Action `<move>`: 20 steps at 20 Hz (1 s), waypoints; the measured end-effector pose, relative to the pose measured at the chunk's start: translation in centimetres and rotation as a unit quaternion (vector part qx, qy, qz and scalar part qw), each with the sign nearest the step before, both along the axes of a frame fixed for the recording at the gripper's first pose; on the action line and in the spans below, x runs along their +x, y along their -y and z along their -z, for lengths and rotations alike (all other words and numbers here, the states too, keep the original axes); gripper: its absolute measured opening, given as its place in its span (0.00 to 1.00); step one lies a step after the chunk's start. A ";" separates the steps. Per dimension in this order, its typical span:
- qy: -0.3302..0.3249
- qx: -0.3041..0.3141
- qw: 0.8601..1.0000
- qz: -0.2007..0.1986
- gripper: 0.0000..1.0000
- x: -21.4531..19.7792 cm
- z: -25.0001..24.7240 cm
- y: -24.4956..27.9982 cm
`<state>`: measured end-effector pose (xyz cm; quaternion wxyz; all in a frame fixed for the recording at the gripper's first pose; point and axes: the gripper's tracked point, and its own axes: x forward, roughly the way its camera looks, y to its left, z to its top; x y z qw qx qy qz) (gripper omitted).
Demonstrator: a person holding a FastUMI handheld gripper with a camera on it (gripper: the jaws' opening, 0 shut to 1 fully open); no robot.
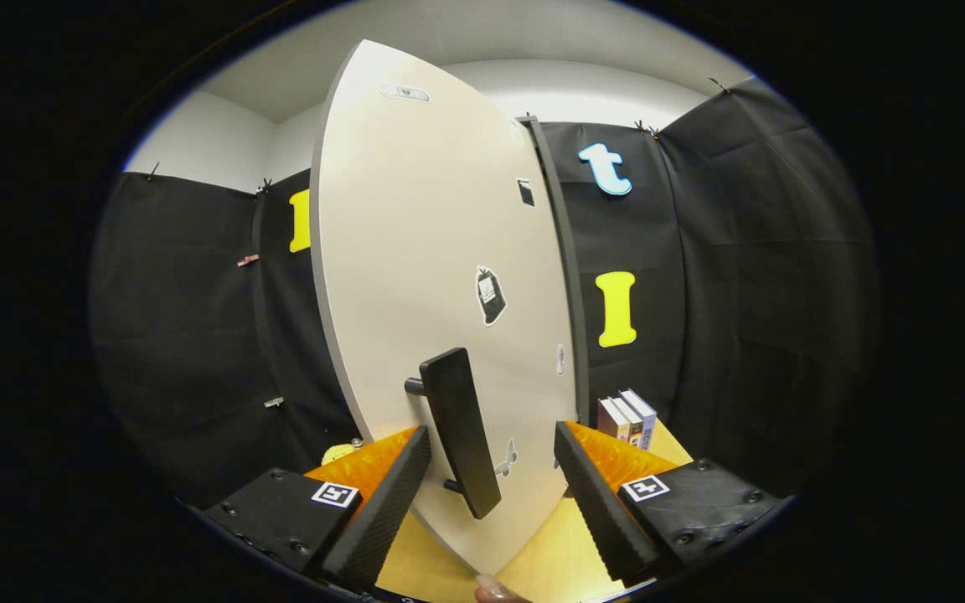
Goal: Open the shoe cabinet door, grab the shoes and put them into the shoe cabinet, then close the shoe cabinet door.
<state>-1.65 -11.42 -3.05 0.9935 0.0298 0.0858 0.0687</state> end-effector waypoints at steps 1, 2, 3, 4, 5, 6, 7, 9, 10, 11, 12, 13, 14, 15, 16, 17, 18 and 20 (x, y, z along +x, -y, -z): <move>0.000 0.000 1.000 -0.001 0.98 0.5 0.3 -1.0; 0.000 -0.001 1.000 -0.004 0.98 0.9 0.4 -2.1; 0.000 -0.002 1.000 -0.006 0.98 1.5 0.7 -3.1; 0.000 -0.004 1.000 -0.010 0.98 2.0 0.8 -4.1; 0.002 -0.006 1.000 -0.014 0.98 2.6 1.0 -5.3; 0.004 -0.008 1.000 -0.020 0.98 3.3 1.0 -6.4; 0.004 -0.012 1.000 -0.026 0.98 4.2 1.3 -7.7; 0.002 -0.019 0.999 -0.035 0.98 5.7 2.0 -9.8; 0.002 -0.023 0.999 -0.038 0.98 6.4 2.1 -10.7; 0.001 -0.025 0.999 -0.042 0.98 7.5 2.4 -11.6; 0.000 -0.025 0.999 -0.044 0.98 8.2 2.6 -12.6; -0.002 -0.025 0.999 -0.046 0.98 8.5 2.8 -13.3; -0.003 -0.026 0.999 -0.046 0.98 8.8 3.0 -13.9; -0.002 -0.029 0.999 -0.046 0.98 9.0 3.0 -14.4; 0.000 -0.031 0.998 -0.045 0.98 9.3 3.0 -14.7; 0.002 -0.032 0.999 -0.044 0.98 9.6 3.0 -15.0; 0.004 -0.032 0.999 -0.041 0.98 9.8 2.9 -15.2; 0.006 -0.034 0.999 -0.037 0.98 10.0 2.7 -15.5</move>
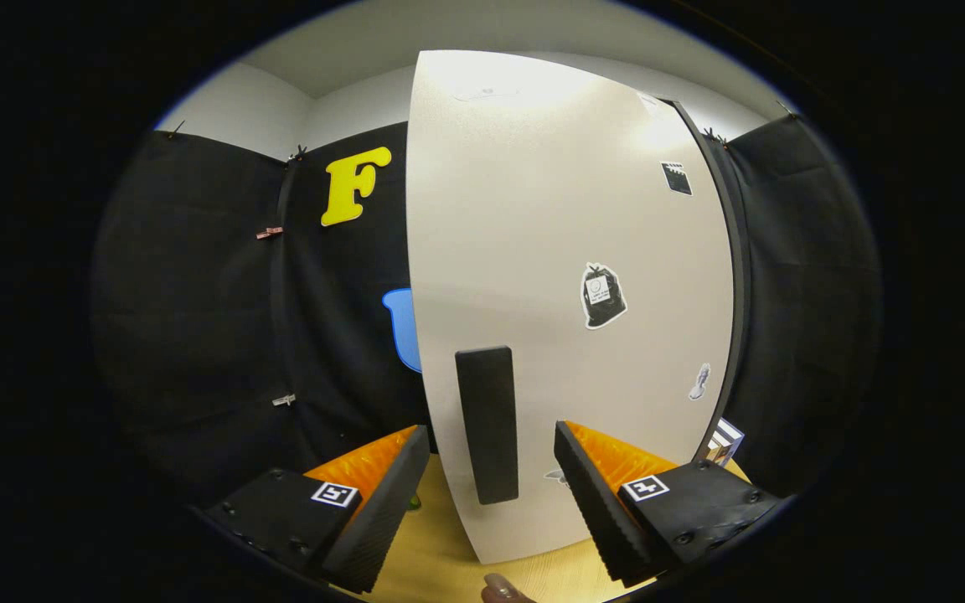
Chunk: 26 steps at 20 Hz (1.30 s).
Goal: Open the shoe cabinet door, grab the shoes and put them into the shoe cabinet, then close the shoe cabinet door.
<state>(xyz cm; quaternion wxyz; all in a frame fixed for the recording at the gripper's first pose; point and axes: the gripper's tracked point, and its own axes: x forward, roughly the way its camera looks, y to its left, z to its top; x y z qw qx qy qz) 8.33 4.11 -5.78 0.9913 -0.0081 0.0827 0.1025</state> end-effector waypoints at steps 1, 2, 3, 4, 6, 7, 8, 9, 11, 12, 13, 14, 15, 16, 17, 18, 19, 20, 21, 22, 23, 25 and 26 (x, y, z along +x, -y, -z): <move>0.002 -0.002 1.000 0.002 0.98 0.1 -0.1 -0.1; 0.005 -0.003 1.000 0.005 0.98 0.0 -0.3 0.0; 0.009 -0.004 1.000 0.007 0.98 -0.1 -0.4 0.0; 0.012 -0.005 1.000 0.010 0.98 -0.3 -0.6 0.1; 0.014 -0.007 1.000 0.018 0.98 -0.4 -0.7 0.4; 0.015 -0.007 1.000 0.022 0.98 -0.3 -0.8 0.4; 0.016 -0.008 1.000 0.025 0.98 -0.3 -0.9 0.5; 0.019 -0.009 0.999 0.028 0.98 0.0 -1.1 0.4; 0.023 -0.012 0.999 0.031 0.98 -0.2 -1.3 0.6; 0.024 -0.013 0.999 0.033 0.98 -0.1 -1.3 0.7; 0.025 -0.013 0.999 0.033 0.98 0.0 -1.4 0.8; 0.026 -0.014 0.999 0.035 0.98 0.1 -1.4 0.9; 0.026 -0.015 0.999 0.035 0.98 0.1 -1.4 0.9; 0.026 -0.016 0.999 0.037 0.98 0.2 -1.4 1.0; 0.028 -0.016 0.999 0.036 0.98 0.4 -1.5 1.0; 0.029 -0.017 0.999 0.037 0.98 0.5 -1.5 1.0; 0.030 -0.018 0.999 0.037 0.98 0.8 -1.6 1.0; 0.031 -0.018 0.999 0.036 0.98 0.9 -1.6 1.0; 0.032 -0.019 0.999 0.036 0.98 1.1 -1.6 1.1; 0.032 -0.020 0.999 0.036 0.98 1.2 -1.6 1.1; 0.032 -0.020 0.999 0.035 0.98 1.4 -1.6 1.2; 0.033 -0.020 0.999 0.034 0.98 1.8 -1.7 1.2; 0.034 -0.020 0.999 0.034 0.98 1.8 -1.7 1.2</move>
